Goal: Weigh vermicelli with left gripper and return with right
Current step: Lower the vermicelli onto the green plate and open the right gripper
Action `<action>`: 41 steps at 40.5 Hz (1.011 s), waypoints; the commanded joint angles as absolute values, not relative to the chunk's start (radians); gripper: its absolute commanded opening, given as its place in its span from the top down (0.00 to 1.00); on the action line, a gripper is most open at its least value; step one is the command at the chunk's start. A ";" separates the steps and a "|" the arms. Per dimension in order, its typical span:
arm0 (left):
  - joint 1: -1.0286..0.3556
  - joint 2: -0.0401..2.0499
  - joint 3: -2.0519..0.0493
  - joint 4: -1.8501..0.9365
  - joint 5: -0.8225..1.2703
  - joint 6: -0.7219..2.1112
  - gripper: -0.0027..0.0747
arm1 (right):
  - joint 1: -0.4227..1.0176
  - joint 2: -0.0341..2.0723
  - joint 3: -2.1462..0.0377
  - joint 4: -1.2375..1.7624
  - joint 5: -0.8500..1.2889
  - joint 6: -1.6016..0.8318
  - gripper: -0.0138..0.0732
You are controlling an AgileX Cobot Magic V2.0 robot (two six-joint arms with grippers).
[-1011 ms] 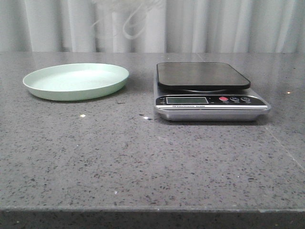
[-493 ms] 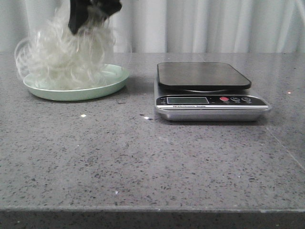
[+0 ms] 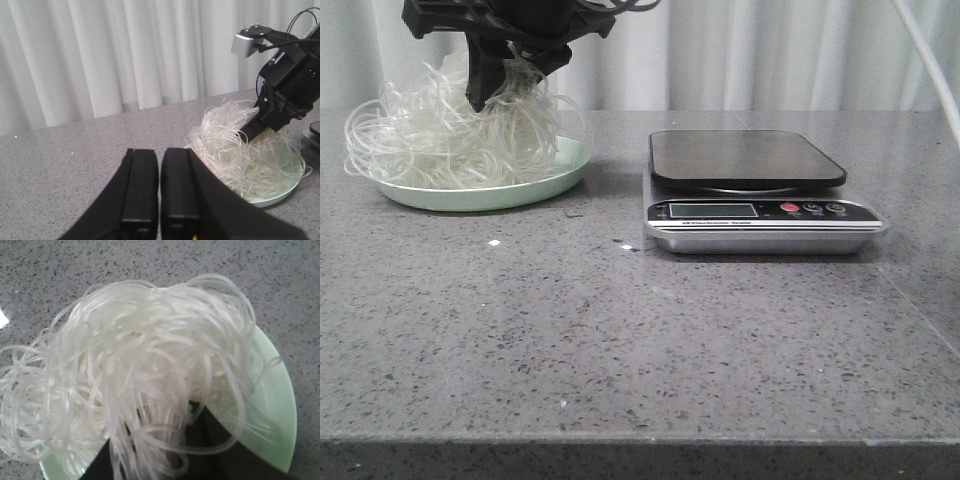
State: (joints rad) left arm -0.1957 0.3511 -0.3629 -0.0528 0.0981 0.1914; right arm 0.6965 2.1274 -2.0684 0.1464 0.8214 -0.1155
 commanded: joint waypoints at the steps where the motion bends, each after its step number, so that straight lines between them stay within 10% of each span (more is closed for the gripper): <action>1: -0.201 0.355 -0.390 -0.060 0.017 0.179 0.79 | 0.690 2.055 -2.109 0.154 0.760 -0.124 0.65; 11: -0.201 0.355 -0.390 -0.060 0.017 0.179 0.79 | 0.690 2.054 -2.110 0.154 0.760 -0.124 0.61; 27: -0.201 0.355 -0.390 -0.060 0.017 0.179 0.79 | 0.688 2.049 -2.113 0.125 0.773 -0.124 0.24; 41: -0.201 0.355 -0.390 -0.060 0.017 0.179 0.79 | 0.653 1.964 -2.113 0.124 0.805 -0.124 0.22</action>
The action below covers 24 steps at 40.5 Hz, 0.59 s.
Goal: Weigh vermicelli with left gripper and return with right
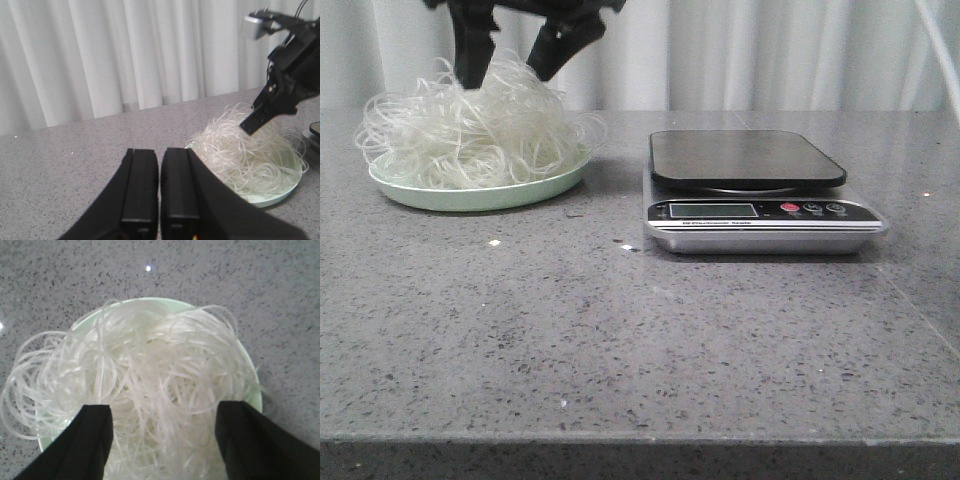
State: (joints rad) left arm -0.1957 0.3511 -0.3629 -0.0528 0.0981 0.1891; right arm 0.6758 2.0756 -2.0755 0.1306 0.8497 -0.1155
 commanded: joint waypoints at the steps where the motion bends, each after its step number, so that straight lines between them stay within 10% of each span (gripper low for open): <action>1: -0.201 0.355 -0.390 -0.060 0.017 0.179 0.79 | 0.650 1.953 -2.113 0.124 0.807 -0.124 0.22; 10: -0.201 0.355 -0.390 -0.060 0.017 0.179 0.79 | 0.589 1.841 -2.113 0.115 0.825 -0.124 0.34; 19: -0.201 0.355 -0.390 -0.060 0.017 0.179 0.79 | 0.493 1.733 -2.113 0.092 0.873 -0.124 0.68; 24: -0.201 0.355 -0.390 -0.060 0.017 0.179 0.79 | 0.433 1.684 -2.113 0.091 0.912 -0.124 0.67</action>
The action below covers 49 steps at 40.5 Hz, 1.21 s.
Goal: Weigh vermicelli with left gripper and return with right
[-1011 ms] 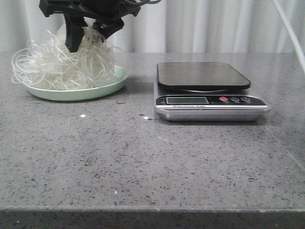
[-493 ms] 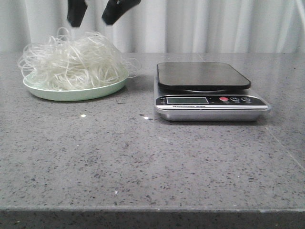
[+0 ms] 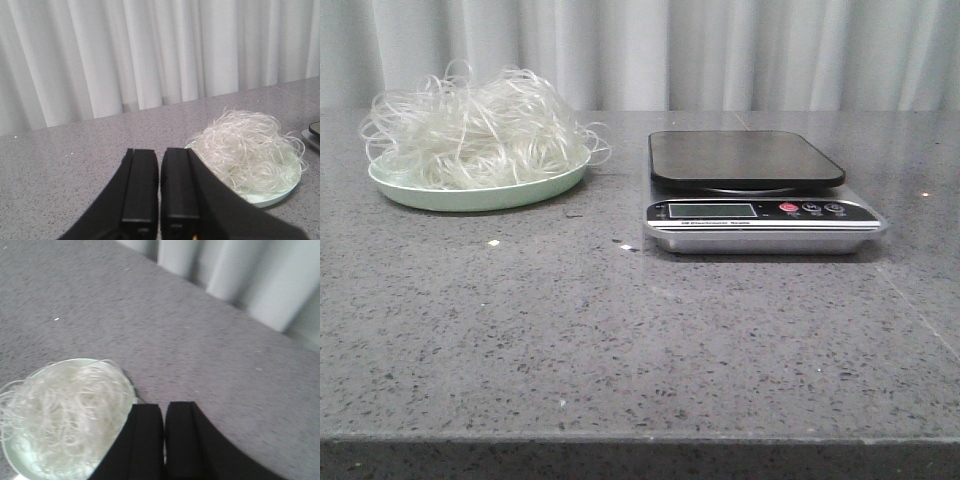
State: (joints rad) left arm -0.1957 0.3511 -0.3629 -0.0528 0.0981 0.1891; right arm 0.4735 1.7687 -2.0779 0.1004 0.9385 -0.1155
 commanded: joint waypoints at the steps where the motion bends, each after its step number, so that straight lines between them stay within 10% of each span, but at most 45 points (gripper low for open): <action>1: -0.201 0.355 -0.390 -0.060 0.017 0.179 0.79 | 0.423 1.676 -2.113 0.091 0.925 -0.124 0.67; 17: -0.201 0.355 -0.390 -0.062 0.017 0.179 0.79 | 0.260 1.491 -1.926 0.091 0.956 -0.123 0.67; 49: -0.201 0.355 -0.390 -0.062 0.025 0.179 0.79 | 0.246 0.635 -0.725 0.091 0.381 -0.119 0.67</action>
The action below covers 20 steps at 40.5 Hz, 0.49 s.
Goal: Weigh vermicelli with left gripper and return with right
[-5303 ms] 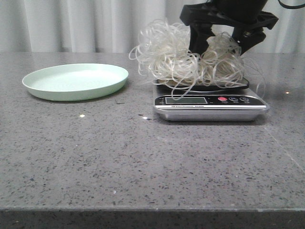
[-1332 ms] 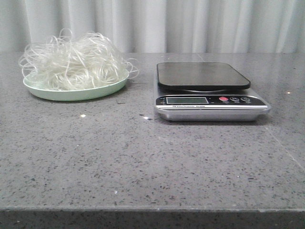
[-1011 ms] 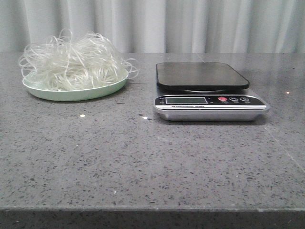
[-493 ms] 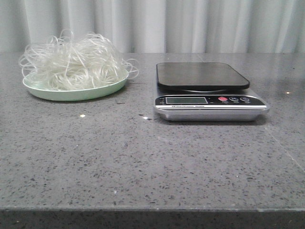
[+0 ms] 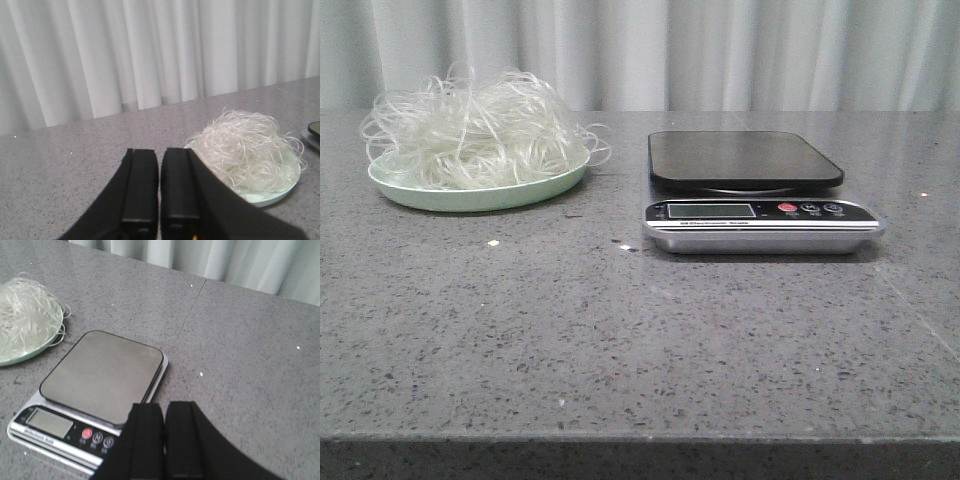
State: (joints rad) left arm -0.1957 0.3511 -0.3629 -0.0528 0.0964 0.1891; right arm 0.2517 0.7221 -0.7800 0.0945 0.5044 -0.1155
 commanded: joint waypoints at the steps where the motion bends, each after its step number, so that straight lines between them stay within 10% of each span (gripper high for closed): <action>1: -0.201 0.355 -0.390 -0.062 0.025 0.179 0.79 | 0.246 0.611 -0.699 0.091 0.373 -0.114 0.67; 20: -0.201 0.355 -0.390 -0.062 0.027 0.179 0.79 | 0.246 0.196 -0.325 0.091 0.209 -0.040 0.67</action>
